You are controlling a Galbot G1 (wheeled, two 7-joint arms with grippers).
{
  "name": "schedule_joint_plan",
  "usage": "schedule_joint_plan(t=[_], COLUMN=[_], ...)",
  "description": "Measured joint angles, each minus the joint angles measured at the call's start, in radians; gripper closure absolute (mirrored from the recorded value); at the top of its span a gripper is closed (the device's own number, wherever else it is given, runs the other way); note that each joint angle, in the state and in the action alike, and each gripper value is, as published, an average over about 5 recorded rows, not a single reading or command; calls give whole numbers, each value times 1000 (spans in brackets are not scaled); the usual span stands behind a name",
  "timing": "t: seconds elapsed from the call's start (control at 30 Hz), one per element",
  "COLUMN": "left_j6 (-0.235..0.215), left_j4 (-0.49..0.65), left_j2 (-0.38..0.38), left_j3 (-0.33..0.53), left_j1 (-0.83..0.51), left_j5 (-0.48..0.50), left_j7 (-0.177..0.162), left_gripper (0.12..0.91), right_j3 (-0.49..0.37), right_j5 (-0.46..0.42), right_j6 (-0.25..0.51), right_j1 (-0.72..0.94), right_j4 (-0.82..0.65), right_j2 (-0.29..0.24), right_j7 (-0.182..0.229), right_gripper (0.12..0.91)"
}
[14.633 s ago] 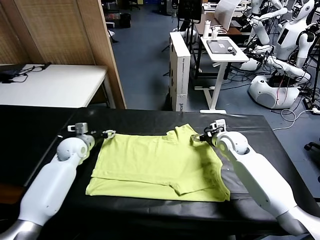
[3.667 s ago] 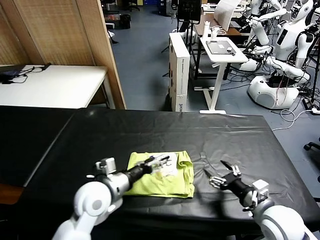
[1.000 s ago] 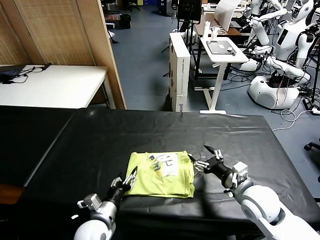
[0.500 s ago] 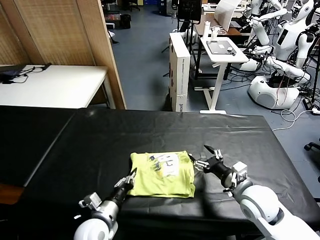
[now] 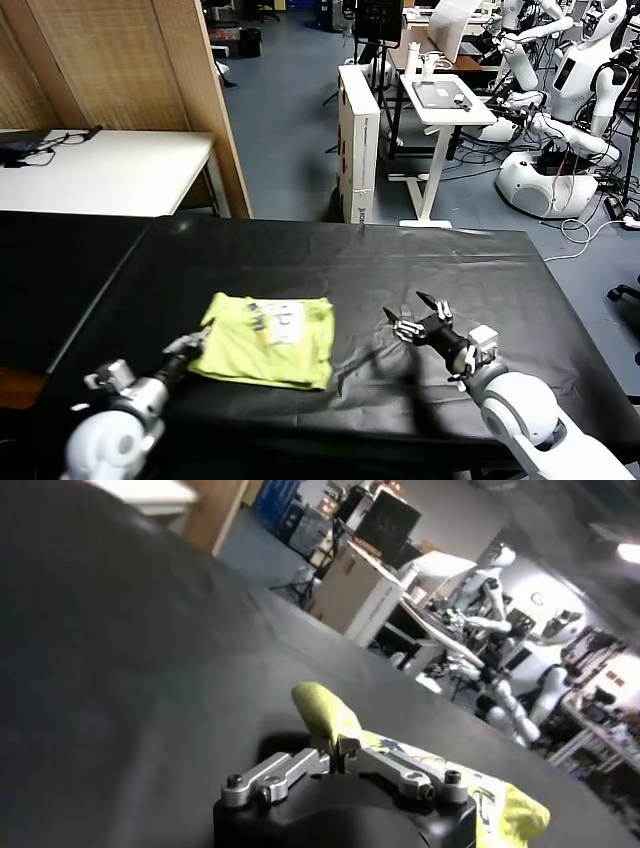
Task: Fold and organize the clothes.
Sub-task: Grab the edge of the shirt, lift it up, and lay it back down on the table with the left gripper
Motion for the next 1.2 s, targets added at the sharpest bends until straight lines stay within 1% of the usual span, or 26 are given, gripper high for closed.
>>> schedule_joint_plan(t=[0.1,0.2,0.3,0.4,0.5,0.57,0.63,0.73,0.83,0.9,1.0,1.07,1.1,1.2], left_j6=[9,27,58,84,101,107,108,106,104,104,106,107,108,107], left_j4=[-4,-30,-84,-158,-236,-278,-304,-308,-279,-251,-225,-220,-220,-229], left_j2=[77,130,146,132,88,44,-9,-92,-172,-219,-261,-273,-276,-274], left_j3=[-71,-126,-144,-119,-45,28,117,257,380,443,503,524,531,541], left_j1=[17,27,21,0,-29,-51,-74,-112,-146,-162,-173,-174,-172,-164], left_j5=[-49,-83,-95,-98,-96,-82,-53,-2,39,66,93,101,106,123], left_j7=[-12,-42,-78,-119,-162,-187,-203,-213,-218,-217,-211,-205,-201,-185], left_gripper=[855,855,855,855,855,855,855,855,855,855,851,808,768,577], right_j3=[-1,-2,1,9,19,25,29,26,17,11,0,-9,-15,-32], right_j5=[-3,-6,-6,-7,-10,-13,-17,-25,-26,-16,20,56,76,146], right_j6=[0,0,0,0,-1,-2,-2,-4,-7,-14,-37,-58,-68,-95], right_j1=[-2,-5,-10,-18,-29,-38,-46,-56,-58,-54,-43,-34,-29,-18], right_j4=[-1,-1,2,6,9,11,11,13,15,17,23,27,29,38], right_j2=[7,11,8,2,-2,-1,2,9,13,13,11,10,10,12], right_j7=[0,0,1,2,2,3,3,3,3,3,6,12,17,37], right_gripper=[118,118,118,118,118,118,118,118,118,118,118,118,118,118])
